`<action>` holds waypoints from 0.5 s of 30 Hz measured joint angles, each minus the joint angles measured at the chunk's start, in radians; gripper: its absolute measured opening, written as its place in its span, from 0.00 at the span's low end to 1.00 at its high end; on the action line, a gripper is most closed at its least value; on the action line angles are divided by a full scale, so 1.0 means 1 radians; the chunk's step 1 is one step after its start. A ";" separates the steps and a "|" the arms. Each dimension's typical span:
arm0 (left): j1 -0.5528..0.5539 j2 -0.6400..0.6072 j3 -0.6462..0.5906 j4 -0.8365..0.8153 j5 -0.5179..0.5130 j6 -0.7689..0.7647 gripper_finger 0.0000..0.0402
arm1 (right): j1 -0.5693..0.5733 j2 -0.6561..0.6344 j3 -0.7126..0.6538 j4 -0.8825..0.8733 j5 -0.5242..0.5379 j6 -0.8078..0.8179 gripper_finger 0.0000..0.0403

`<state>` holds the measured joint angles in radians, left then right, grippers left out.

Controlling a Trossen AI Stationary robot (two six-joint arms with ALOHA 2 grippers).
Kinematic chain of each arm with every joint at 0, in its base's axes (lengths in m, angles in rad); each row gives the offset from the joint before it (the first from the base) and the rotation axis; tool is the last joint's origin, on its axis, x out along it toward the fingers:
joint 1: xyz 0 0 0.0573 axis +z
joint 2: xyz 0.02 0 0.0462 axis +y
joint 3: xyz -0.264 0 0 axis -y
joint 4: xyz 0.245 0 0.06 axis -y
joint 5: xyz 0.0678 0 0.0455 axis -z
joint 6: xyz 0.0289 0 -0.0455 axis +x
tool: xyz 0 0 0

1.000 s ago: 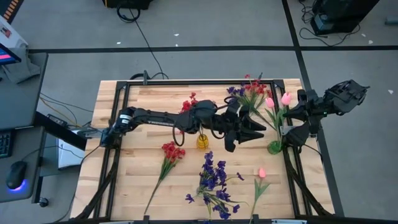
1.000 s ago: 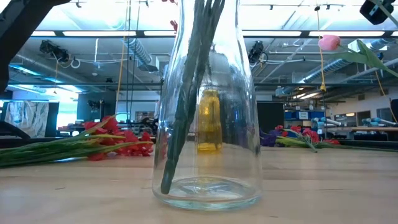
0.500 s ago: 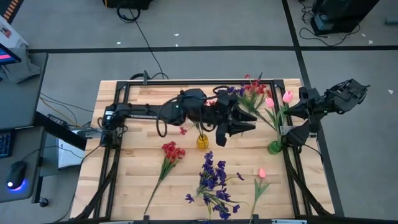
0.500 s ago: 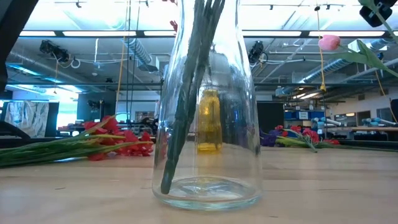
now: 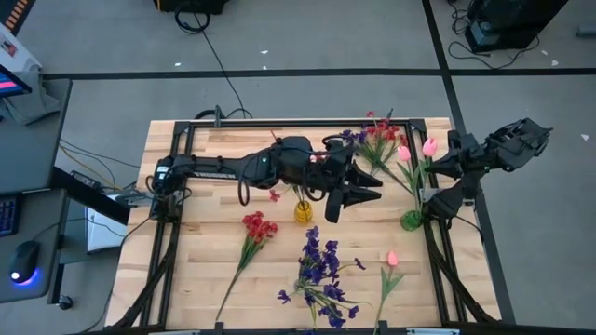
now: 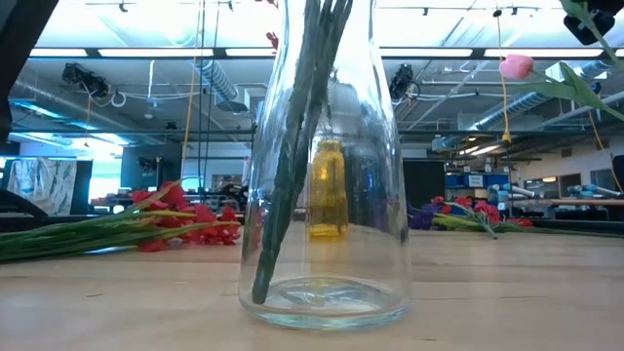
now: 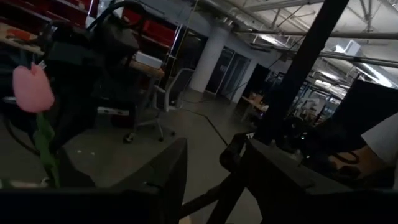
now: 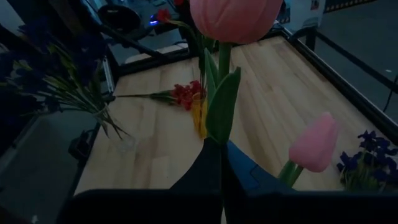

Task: Sort flowers into vase by color
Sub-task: Put the bottom left pink tulip into the green vase

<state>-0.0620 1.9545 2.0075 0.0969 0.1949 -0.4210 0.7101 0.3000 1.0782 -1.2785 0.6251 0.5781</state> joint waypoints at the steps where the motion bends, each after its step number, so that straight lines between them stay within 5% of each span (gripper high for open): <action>1: 0.000 0.000 0.000 -0.006 -0.001 0.000 0.42 | 0.000 0.000 -0.005 0.006 -0.002 -0.003 0.00; 15: 0.000 0.000 0.000 -0.044 -0.018 -0.002 0.42 | 0.000 0.000 -0.111 0.115 -0.038 -0.038 0.00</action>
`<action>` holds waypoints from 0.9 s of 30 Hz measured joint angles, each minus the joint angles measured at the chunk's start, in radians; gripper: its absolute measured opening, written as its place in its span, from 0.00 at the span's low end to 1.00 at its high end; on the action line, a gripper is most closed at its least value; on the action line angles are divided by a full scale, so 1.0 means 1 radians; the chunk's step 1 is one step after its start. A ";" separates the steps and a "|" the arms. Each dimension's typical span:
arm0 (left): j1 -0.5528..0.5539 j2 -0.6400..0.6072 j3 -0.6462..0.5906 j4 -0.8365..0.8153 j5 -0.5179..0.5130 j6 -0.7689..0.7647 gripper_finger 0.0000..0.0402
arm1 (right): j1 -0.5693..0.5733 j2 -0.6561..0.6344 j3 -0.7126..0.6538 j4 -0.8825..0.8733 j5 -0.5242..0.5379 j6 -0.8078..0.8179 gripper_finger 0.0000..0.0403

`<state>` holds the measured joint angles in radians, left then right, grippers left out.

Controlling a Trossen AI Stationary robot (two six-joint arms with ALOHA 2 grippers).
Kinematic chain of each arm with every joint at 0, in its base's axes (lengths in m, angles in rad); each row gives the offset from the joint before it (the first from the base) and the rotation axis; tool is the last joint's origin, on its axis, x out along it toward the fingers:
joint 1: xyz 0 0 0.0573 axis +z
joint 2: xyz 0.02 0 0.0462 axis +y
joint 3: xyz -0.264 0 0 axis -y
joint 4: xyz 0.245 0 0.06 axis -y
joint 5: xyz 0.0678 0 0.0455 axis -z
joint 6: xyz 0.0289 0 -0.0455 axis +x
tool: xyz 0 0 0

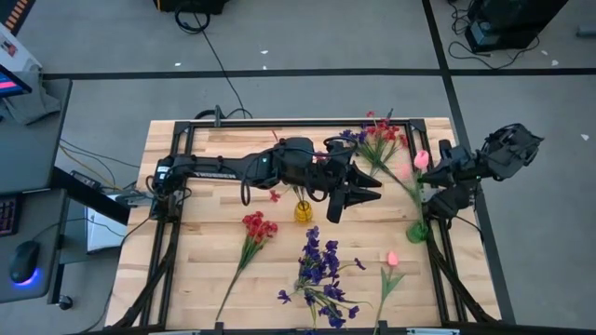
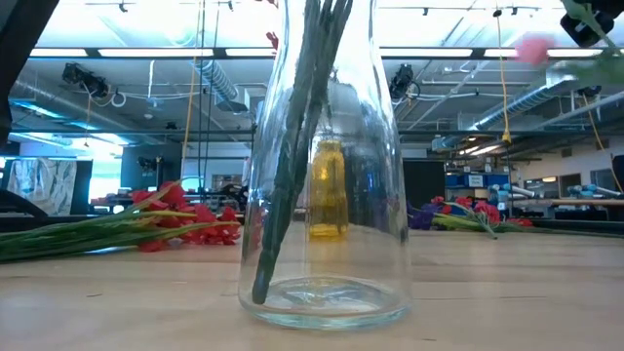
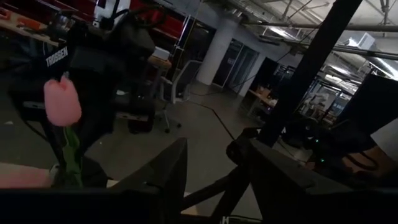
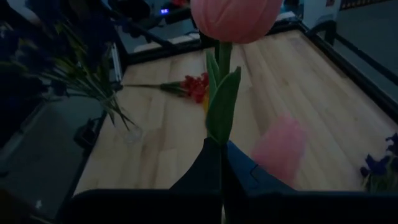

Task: Sort flowers into vase by color
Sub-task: Put the bottom left pink tulip into the green vase

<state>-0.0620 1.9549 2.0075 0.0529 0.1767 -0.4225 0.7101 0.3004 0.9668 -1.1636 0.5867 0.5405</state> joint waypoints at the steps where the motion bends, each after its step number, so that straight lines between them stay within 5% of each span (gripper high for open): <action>1: 0.000 0.000 0.000 -0.001 -0.002 0.000 0.42 | 0.000 0.000 0.000 0.008 0.004 -0.006 0.00; 27: 0.000 0.000 0.000 -0.030 -0.022 -0.002 0.42 | 0.000 0.000 0.058 -0.012 -0.018 0.031 0.00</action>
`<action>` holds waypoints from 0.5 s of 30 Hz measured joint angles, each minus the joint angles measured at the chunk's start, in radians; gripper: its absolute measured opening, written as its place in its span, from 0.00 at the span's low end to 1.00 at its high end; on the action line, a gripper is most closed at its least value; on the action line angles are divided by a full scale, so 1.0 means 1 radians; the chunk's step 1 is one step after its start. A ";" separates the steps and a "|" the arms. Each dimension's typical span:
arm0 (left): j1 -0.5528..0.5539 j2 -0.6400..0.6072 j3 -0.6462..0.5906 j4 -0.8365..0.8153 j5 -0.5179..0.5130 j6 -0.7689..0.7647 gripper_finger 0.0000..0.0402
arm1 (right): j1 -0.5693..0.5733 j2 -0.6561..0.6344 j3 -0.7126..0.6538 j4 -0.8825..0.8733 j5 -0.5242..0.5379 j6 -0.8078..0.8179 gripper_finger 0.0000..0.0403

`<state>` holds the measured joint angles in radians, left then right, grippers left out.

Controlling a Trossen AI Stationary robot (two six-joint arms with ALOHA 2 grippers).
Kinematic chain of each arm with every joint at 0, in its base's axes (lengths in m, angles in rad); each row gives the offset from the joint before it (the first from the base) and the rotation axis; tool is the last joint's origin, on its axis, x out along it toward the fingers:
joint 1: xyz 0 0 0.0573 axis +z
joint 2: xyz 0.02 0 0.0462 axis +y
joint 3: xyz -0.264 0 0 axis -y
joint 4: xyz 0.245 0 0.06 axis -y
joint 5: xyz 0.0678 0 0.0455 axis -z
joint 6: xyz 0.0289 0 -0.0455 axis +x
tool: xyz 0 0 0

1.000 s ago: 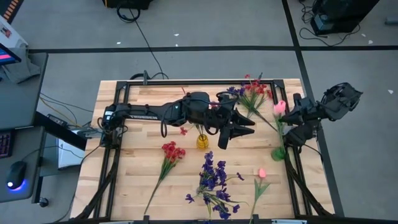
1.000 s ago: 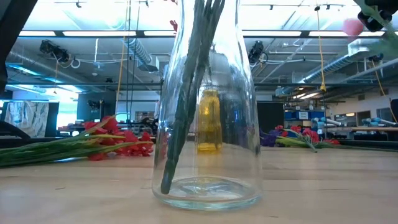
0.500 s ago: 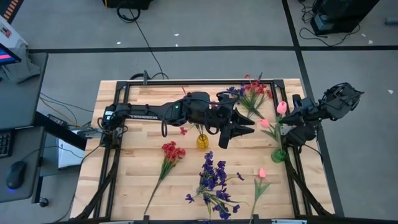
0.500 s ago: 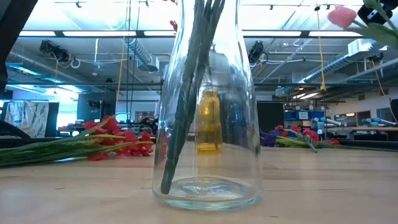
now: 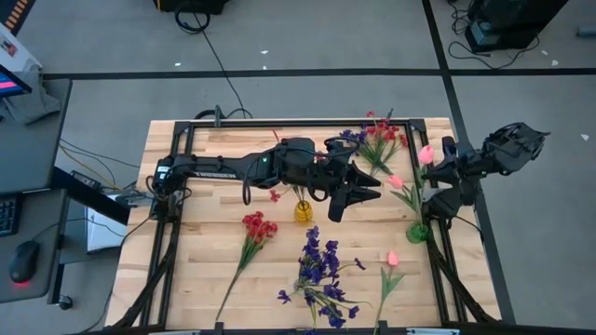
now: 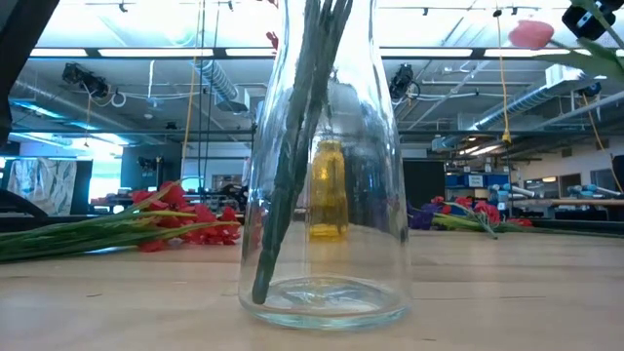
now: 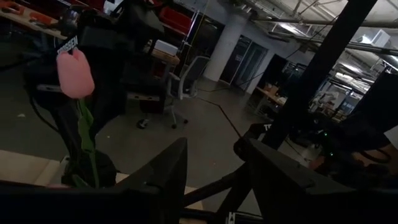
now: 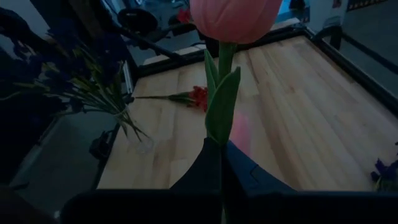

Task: Sort flowers into vase by color
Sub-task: Put the bottom left pink tulip into the green vase

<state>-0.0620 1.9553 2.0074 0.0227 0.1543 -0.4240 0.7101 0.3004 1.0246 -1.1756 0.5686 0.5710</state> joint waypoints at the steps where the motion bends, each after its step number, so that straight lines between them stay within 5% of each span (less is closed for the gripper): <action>1: 0.000 0.000 0.000 0.000 0.000 0.000 0.42 | 0.000 0.000 0.001 -0.012 -0.002 0.009 0.00; 15: 0.000 0.000 0.000 -0.001 0.001 0.000 0.42 | 0.000 0.000 0.002 -0.068 -0.038 0.108 0.00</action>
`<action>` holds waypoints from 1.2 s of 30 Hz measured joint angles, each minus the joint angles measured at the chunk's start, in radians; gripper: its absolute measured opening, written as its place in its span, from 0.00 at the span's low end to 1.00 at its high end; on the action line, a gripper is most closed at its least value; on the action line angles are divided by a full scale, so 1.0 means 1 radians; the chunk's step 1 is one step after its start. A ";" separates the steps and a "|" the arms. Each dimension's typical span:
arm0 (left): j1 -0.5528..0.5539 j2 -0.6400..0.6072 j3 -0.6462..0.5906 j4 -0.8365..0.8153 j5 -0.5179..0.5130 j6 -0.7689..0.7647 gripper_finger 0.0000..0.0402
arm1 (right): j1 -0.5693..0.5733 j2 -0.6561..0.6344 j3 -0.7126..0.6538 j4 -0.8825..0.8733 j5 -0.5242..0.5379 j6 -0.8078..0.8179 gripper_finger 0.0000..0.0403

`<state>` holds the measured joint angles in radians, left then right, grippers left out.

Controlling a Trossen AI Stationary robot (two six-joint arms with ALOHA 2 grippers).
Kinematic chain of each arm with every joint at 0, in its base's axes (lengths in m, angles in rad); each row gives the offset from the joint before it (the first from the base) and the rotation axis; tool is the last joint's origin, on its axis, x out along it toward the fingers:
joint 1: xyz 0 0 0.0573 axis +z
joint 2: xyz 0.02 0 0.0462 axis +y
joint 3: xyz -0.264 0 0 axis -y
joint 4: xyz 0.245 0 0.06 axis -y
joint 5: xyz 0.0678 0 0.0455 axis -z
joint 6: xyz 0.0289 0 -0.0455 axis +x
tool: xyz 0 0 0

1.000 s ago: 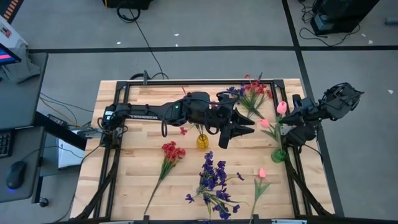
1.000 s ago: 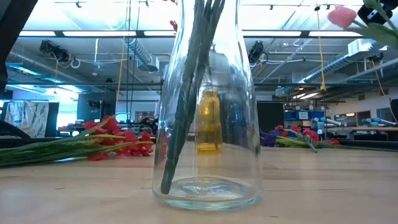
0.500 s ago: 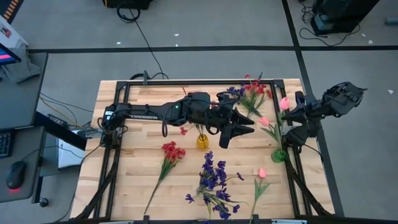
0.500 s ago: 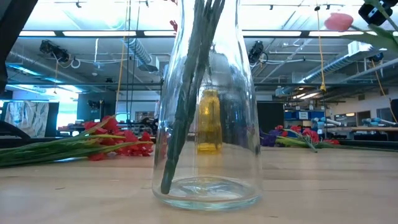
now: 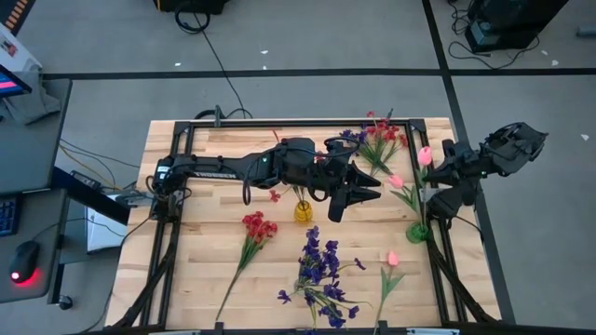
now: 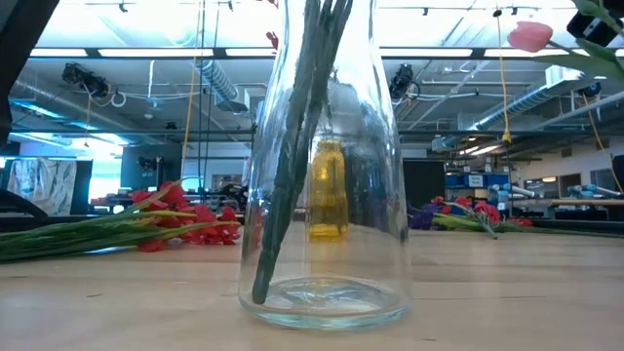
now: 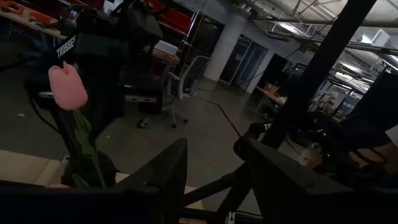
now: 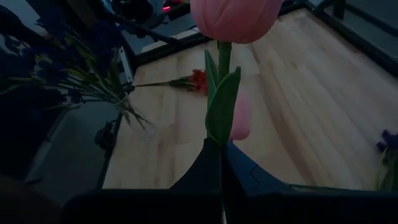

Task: Sort flowers into vase by color
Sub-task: Put the bottom left pink tulip into the green vase

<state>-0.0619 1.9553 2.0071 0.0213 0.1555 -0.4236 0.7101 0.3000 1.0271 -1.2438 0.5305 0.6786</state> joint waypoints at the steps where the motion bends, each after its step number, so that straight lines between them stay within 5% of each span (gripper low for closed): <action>1: 0.000 0.000 0.000 0.000 0.000 0.000 0.42 | 0.000 0.000 0.000 0.000 -0.004 0.003 0.00; 36: 0.000 0.002 0.000 -0.070 -0.015 0.003 0.42 | 0.000 0.000 -0.066 0.064 -0.021 -0.051 0.01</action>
<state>-0.0620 1.9568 2.0068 -0.0484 0.1406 -0.4202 0.7101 0.3004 0.9615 -1.1798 0.5092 0.6273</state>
